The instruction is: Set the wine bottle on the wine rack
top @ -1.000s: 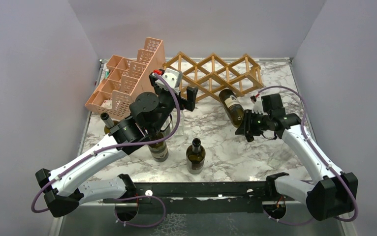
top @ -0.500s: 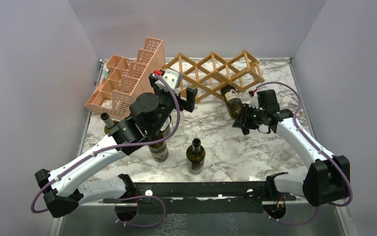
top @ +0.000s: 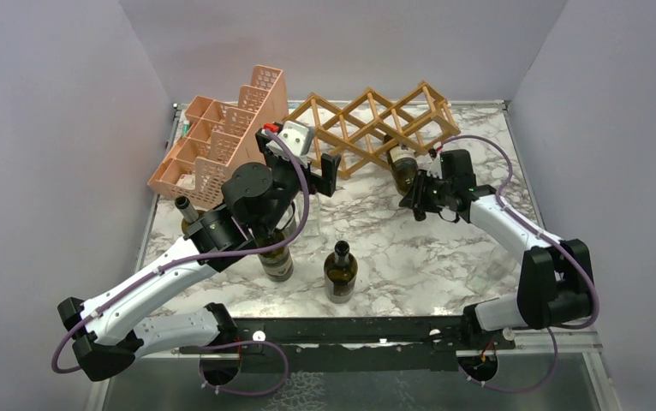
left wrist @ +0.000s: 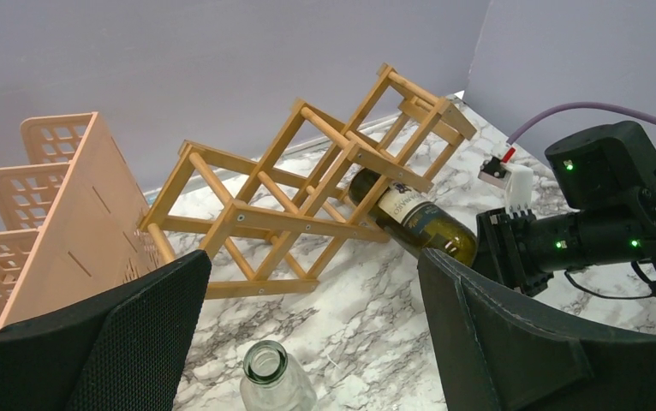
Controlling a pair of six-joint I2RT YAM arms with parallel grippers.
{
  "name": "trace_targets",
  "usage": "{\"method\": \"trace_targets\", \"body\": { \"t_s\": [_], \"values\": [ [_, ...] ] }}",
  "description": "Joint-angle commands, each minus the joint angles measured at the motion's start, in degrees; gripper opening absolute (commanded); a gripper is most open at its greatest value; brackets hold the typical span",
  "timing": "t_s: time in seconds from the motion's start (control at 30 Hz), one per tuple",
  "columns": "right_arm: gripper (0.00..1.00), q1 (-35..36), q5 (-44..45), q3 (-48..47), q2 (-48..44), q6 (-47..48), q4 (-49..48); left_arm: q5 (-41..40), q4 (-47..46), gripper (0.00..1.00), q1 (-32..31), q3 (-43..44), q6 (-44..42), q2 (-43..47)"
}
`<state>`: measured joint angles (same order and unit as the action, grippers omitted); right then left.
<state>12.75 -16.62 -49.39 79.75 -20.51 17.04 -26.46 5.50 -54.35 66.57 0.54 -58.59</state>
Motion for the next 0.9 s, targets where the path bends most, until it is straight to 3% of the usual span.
{"method": "trace_targets", "body": {
  "t_s": [0.0, 0.17, 0.53, 0.87],
  "values": [
    [0.01, 0.1, 0.5, -3.3, 0.3, 1.3, -20.7, -1.3, 0.0, 0.97, -0.1, 1.3, -0.5, 0.6],
    [0.01, 0.1, -1.3, -3.5, 3.8, 1.6, -25.1, -1.0, 0.1, 0.97, -0.1, 1.8, -0.5, 0.4],
    [0.01, 0.1, -4.4, -5.0, 9.6, 7.8, -24.8, -0.1, 0.2, 0.97, -0.1, 2.5, 0.1, 0.1],
    [0.01, 0.0, -1.4, -9.9, 14.7, 9.8, -23.7, 0.2, 0.4, 0.97, -0.1, 2.6, 0.0, 0.2]
  ]
}}
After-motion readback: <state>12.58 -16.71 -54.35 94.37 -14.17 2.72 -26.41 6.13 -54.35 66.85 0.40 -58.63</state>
